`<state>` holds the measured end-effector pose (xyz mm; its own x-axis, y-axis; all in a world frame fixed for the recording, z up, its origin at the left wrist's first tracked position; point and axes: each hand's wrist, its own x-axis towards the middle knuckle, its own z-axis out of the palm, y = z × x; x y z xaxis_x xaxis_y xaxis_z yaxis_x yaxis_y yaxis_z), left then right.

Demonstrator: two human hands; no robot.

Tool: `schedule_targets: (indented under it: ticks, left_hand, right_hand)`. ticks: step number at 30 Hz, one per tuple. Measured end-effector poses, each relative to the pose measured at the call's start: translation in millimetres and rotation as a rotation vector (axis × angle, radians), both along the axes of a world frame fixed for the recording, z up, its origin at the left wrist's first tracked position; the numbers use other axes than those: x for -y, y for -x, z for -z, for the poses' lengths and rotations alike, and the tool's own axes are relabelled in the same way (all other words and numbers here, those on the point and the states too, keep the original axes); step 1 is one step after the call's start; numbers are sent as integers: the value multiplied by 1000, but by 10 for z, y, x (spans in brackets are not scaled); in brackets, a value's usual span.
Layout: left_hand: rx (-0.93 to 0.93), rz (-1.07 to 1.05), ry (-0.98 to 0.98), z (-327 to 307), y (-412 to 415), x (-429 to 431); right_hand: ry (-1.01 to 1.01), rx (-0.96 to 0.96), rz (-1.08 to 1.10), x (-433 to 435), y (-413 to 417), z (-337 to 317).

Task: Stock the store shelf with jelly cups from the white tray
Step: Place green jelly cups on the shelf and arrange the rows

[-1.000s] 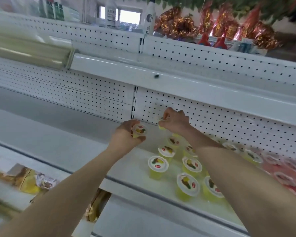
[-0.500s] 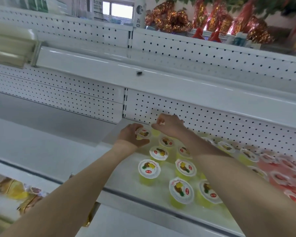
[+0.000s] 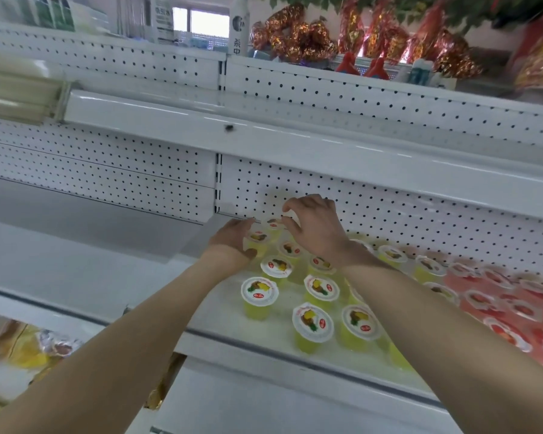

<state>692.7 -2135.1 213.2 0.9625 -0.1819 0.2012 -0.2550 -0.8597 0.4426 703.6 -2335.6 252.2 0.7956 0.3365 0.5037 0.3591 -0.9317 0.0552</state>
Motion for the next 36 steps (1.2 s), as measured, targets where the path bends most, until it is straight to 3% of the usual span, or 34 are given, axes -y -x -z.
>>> schedule_targets:
  ticks: [8,16,22,36]
  left_hand:
    - [484,98,-52,-274,634,-43]
    - [737,292,-150,-249,1737,11]
    - [791,437,-187,-62,2675,319]
    - [623,816,-106,779,4346,2171]
  right_hand:
    - [95,113,-3,61,789,-130]
    - [165,179,34,318,2154,-34]
    - [255,176,138,672,3430,177]
    - [162,25,504,1989,5934,1104]
